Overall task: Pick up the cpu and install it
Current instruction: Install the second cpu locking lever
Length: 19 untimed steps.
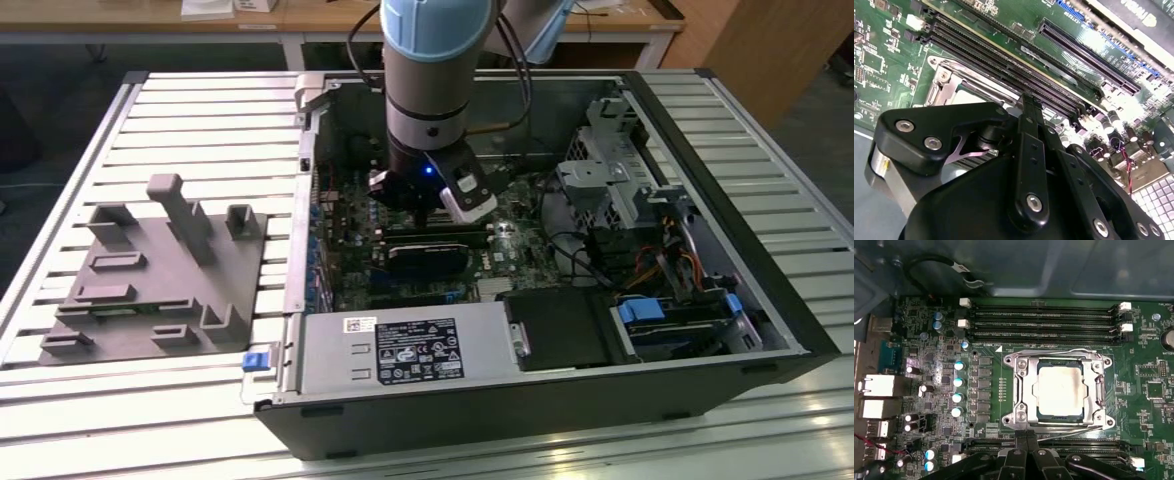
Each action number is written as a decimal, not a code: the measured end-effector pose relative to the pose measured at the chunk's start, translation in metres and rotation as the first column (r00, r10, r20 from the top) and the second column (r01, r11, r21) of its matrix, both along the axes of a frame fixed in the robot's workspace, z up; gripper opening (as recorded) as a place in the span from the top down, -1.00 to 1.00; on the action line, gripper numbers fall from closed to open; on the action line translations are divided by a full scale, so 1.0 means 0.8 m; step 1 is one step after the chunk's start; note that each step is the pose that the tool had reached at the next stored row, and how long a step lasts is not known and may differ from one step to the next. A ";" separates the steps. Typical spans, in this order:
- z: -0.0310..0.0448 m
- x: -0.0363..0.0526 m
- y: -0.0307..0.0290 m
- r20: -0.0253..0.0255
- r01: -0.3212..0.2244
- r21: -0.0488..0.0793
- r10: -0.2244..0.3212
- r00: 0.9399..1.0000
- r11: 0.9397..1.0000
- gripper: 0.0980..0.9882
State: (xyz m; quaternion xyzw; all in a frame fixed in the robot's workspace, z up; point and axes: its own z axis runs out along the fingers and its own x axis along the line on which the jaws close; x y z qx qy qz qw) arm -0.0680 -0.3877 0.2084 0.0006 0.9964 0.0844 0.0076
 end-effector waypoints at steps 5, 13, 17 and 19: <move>-0.0015 -0.003 -0.0069 0.002 0.000 0.031 0.000 1.000 1.000 0.98; -0.0083 -0.007 -0.0077 0.004 0.000 0.060 0.000 1.000 0.998 0.98; -0.0109 -0.011 -0.0078 0.004 -0.001 0.070 0.001 1.000 0.998 0.98; -0.0117 -0.011 -0.0076 0.005 -0.001 0.076 0.001 1.000 0.997 0.98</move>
